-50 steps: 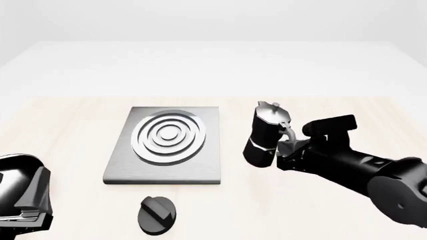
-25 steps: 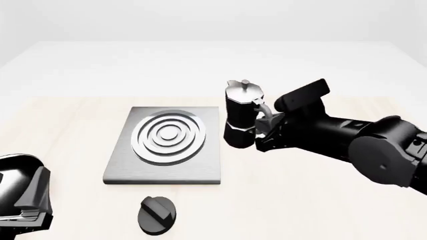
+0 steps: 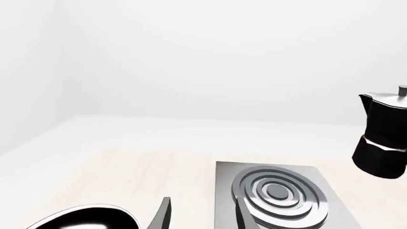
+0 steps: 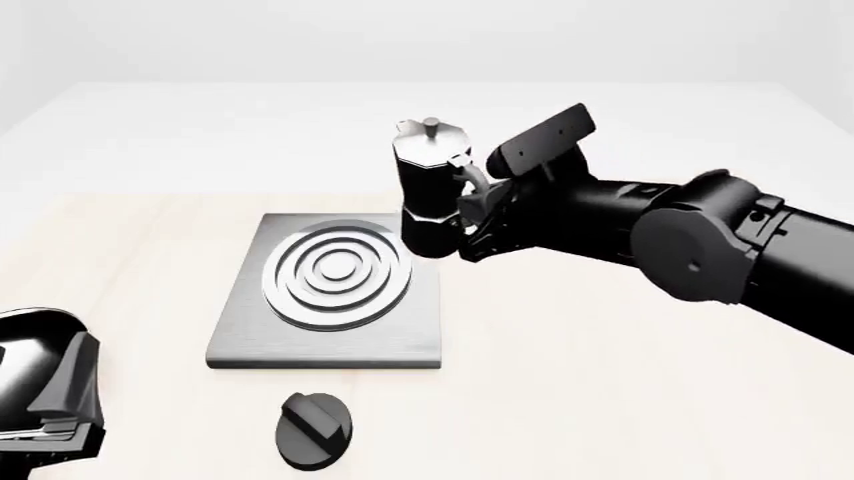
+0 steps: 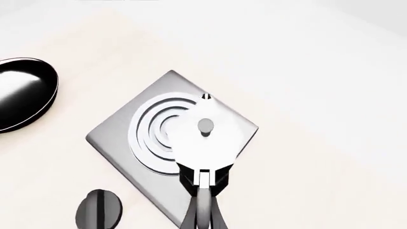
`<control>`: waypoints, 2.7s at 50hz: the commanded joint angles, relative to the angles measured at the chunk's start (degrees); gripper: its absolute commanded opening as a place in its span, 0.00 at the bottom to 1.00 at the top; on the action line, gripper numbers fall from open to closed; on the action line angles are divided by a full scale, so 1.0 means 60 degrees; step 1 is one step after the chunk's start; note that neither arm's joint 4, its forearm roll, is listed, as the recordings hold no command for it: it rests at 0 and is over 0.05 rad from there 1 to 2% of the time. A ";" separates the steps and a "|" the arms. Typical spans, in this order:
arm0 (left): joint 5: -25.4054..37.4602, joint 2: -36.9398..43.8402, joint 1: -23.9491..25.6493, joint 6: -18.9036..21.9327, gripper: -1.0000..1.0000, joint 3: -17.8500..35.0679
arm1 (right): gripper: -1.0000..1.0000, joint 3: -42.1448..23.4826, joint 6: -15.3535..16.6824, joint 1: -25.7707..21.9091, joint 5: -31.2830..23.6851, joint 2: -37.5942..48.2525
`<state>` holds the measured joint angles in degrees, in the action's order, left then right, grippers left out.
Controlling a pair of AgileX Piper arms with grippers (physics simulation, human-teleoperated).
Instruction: Turn on the stove and put the moka pot on it.
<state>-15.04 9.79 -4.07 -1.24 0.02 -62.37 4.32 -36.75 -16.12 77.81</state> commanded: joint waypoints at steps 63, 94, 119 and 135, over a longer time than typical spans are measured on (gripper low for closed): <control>-0.1088 0.1434 -0.0052 -0.0212 1.00 0.0007 | 0.00 -0.3996 0.0206 -0.0891 0.0998 0.5047; -0.1851 0.2430 0.0029 -0.0319 1.00 0.0007 | 0.00 -0.4886 -0.0203 -0.0723 0.1497 0.6707; -0.2012 0.2597 -0.0027 -0.0375 1.00 -0.0001 | 0.00 -0.4452 -0.0454 -0.0817 0.2042 0.7326; -0.1834 0.2366 -0.0067 -0.0378 1.00 -0.0001 | 1.00 -0.3690 -0.0850 -0.1130 0.2337 0.7656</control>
<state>-26.52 24.63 -4.31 -3.47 0.01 -87.21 0.54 -41.73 -1.85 120.23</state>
